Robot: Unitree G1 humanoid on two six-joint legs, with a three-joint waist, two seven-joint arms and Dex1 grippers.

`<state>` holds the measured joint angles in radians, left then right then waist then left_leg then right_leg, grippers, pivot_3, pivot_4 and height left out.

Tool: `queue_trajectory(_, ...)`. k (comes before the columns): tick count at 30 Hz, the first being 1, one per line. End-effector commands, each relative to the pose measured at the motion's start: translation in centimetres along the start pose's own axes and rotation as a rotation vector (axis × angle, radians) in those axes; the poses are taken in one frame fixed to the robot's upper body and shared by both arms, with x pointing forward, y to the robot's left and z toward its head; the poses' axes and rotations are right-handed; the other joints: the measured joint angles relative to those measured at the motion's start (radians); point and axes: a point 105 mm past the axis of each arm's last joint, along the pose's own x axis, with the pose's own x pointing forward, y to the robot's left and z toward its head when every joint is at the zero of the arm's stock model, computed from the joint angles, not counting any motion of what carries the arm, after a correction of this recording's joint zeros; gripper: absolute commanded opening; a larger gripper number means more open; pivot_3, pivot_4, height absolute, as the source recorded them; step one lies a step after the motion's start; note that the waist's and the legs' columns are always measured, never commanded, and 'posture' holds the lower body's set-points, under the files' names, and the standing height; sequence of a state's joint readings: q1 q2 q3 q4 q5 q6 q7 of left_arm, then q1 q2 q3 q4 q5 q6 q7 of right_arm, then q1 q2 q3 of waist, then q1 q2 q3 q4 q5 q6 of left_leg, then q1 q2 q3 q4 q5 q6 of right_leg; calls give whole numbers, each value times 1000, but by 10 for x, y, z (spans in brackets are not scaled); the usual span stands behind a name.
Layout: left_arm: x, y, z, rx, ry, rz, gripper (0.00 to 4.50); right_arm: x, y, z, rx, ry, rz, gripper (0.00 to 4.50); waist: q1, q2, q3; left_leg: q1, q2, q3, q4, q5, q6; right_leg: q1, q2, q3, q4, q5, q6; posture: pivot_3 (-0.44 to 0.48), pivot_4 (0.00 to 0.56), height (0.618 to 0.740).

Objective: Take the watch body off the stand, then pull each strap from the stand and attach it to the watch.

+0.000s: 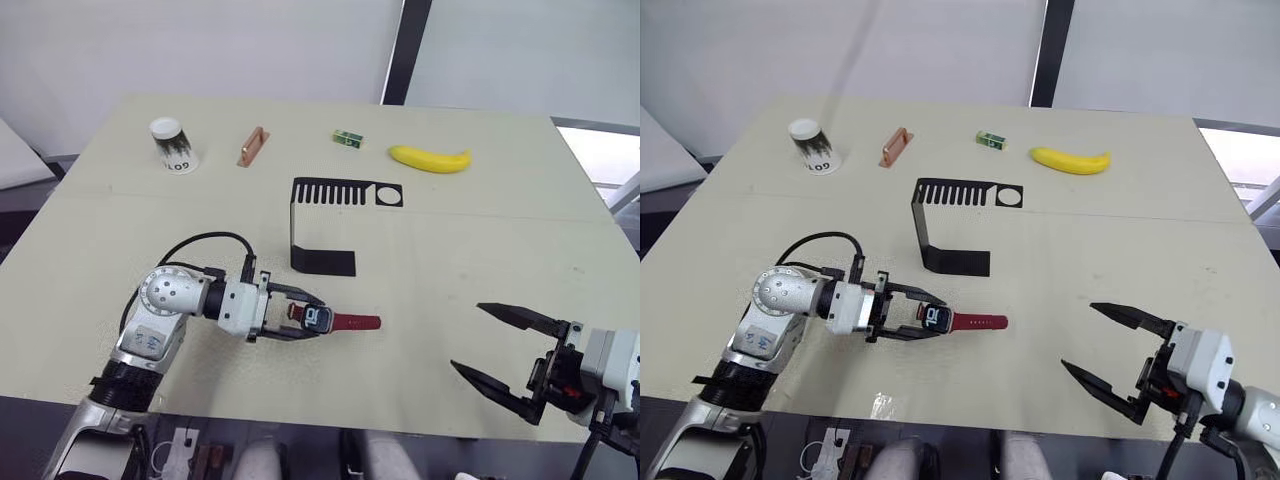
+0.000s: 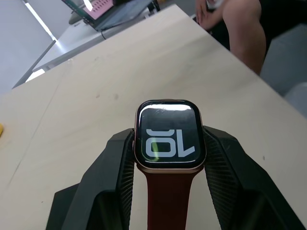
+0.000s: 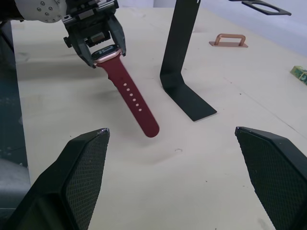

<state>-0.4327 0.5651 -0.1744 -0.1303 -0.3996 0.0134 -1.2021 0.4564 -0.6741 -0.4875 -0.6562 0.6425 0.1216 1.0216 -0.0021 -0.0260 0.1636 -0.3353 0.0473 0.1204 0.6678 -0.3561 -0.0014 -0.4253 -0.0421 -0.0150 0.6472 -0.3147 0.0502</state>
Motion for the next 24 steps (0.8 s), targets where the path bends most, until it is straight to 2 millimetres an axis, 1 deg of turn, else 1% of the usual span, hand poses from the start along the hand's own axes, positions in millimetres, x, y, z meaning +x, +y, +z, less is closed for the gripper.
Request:
queue_trajectory(1,20,4,13,-135,-16,-10,1606,7,5,15,-3,-39,34,4446,1,0,0,0,0,0,0,0,0,0,0,0,0,0,0,0,150,739)
queue_trajectory(2,25,3,10,-182,3,-11,1606,8,5,17,-2,-37,39,4446,1,0,0,0,0,0,0,0,0,0,0,0,0,0,0,0,150,739)
queue_trajectory(4,35,3,2,-173,49,-6,1606,9,6,18,-1,-34,44,4446,1,0,0,0,0,0,0,0,0,0,0,0,0,0,0,0,150,739)
queue_trajectory(7,46,-3,-28,-173,189,-23,1606,10,6,18,0,-22,54,4446,-1,0,0,0,0,0,0,0,-1,0,2,1,0,0,0,0,150,739)
queue_trajectory(11,61,-10,-56,-136,289,-40,1606,9,7,17,7,-6,66,4446,1,0,0,1,-1,1,0,1,-1,0,2,2,0,0,0,0,150,739)
queue_trajectory(12,65,-9,-59,-103,300,-41,1606,9,7,15,14,0,72,4446,1,0,0,0,0,1,0,1,-1,0,2,2,0,0,0,0,150,739)
queue_trajectory(14,75,-5,-58,-89,288,-10,1606,8,9,12,22,23,93,4446,3,0,0,0,-1,1,0,0,0,0,2,2,0,0,0,0,150,739)
queue_trajectory(15,77,-7,-58,-85,290,-29,1606,8,9,11,25,26,93,4446,3,0,0,0,-1,1,0,0,0,0,2,2,0,0,0,0,150,739)
queue_trajectory(18,68,-16,-62,-68,311,-78,1606,2,7,4,34,35,83,4446,-1,0,0,0,0,1,0,0,0,0,2,2,0,0,0,0,150,739)
queue_trajectory(20,60,-13,-63,-76,320,-64,1606,-3,3,-3,42,45,74,4446,-2,0,0,1,0,1,0,1,-1,0,2,2,0,0,0,0,150,739)
queue_trajectory(22,53,-5,-60,-66,313,-46,2660,-9,-1,-9,50,57,60,4500,0,0,0,1,0,1,0,1,0,0,2,2,1,0,0,0,150,739)
queue_trajectory(23,51,-4,-57,-58,305,-48,3000,-12,-2,-12,54,62,54,4500,1,0,0,1,0,1,0,1,0,0,2,2,1,0,0,0,150,739)
queue_trajectory(24,46,0,-52,-46,283,-35,3501,-16,-4,-16,57,70,42,4500,1,0,0,1,0,1,0,1,0,0,1,2,1,0,0,0,150,739)
